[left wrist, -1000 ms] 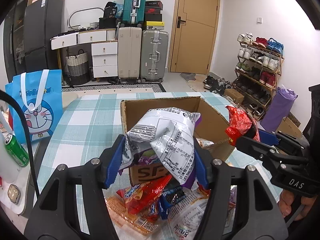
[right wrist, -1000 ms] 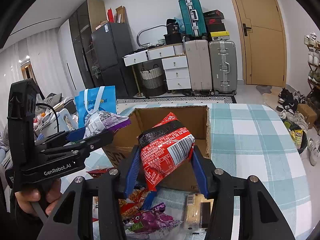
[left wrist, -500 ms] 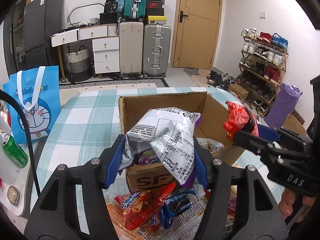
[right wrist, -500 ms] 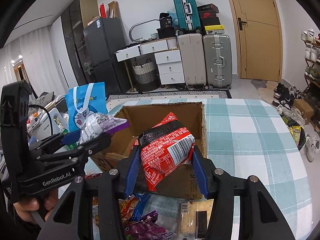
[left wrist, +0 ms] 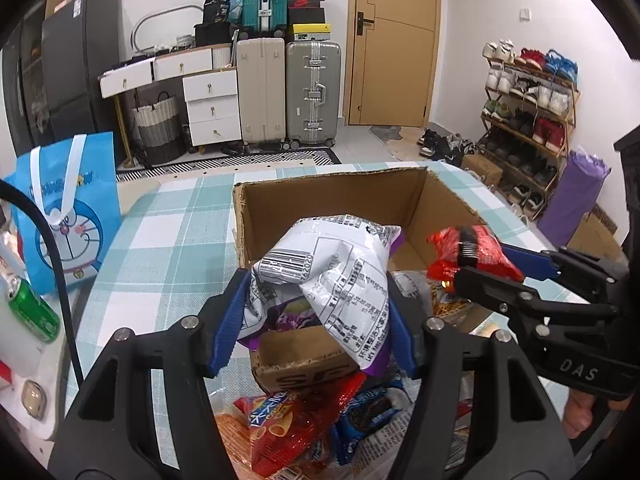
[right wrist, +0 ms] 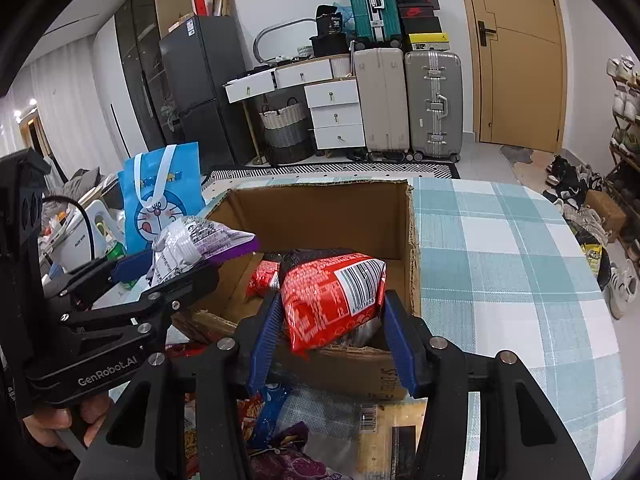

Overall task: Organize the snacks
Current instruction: 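Open both grippers to drop the bags into the box, then move the right gripper to the square cracker pack while the left approaches the orange pastry pack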

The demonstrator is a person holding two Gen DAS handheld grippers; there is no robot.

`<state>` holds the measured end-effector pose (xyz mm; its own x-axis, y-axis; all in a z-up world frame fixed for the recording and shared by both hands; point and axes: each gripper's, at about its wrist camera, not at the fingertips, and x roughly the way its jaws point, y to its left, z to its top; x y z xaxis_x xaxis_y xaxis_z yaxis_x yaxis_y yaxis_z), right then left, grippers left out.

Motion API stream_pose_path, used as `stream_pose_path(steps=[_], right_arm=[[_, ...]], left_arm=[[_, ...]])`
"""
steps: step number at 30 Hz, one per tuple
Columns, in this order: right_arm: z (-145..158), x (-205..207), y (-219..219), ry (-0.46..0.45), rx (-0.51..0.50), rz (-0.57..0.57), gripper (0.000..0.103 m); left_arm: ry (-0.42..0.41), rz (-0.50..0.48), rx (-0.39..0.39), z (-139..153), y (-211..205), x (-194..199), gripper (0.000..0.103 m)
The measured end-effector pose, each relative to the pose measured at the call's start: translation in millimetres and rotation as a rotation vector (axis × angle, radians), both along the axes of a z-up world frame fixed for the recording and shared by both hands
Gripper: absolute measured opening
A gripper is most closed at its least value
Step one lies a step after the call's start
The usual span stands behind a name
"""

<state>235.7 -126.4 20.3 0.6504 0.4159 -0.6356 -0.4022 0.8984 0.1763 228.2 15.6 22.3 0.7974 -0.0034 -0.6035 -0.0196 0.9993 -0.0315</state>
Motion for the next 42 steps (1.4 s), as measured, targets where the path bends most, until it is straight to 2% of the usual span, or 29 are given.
stream_pose_path(steps=[8, 12, 15, 17, 19, 23, 25, 27, 34, 42], right_arm=[[-2, -8, -2, 0.014, 0.011, 0.016, 0.05], [-1, -11, -4, 0.008, 0.008, 0.018, 0.053], [2, -16, -5, -0.007, 0.013, 0.019, 0.064], [4, -21, -6, -0.016, 0.017, 0.022, 0.07], [6, -27, -8, -0.032, 0.019, 0.024, 0.075], [13, -41, -15, -0.07, 0.026, 0.006, 0.096], [16, -47, -20, -0.083, 0.031, -0.001, 0.098], [19, -51, -23, -0.083, 0.028, -0.004, 0.102], [24, -68, -41, -0.111, 0.021, -0.033, 0.102], [6, -80, -62, -0.072, 0.021, -0.059, 0.103]], left_arm=[[0.014, -0.03, 0.016, -3, 0, 4, 0.061], [0.021, -0.057, 0.017, -3, -4, 1, 0.067], [0.024, -0.066, 0.005, -2, -5, -3, 0.07], [0.023, -0.072, -0.007, 0, -4, -6, 0.079], [0.02, -0.069, -0.014, 2, -2, -10, 0.083], [0.014, -0.07, -0.02, 5, 1, -22, 0.089], [0.011, -0.064, -0.024, 6, 2, -29, 0.103], [0.002, -0.059, -0.029, 8, 5, -38, 0.102], [-0.016, -0.023, -0.012, 11, 15, -69, 0.102], [-0.023, -0.008, -0.013, 7, 27, -101, 0.102]])
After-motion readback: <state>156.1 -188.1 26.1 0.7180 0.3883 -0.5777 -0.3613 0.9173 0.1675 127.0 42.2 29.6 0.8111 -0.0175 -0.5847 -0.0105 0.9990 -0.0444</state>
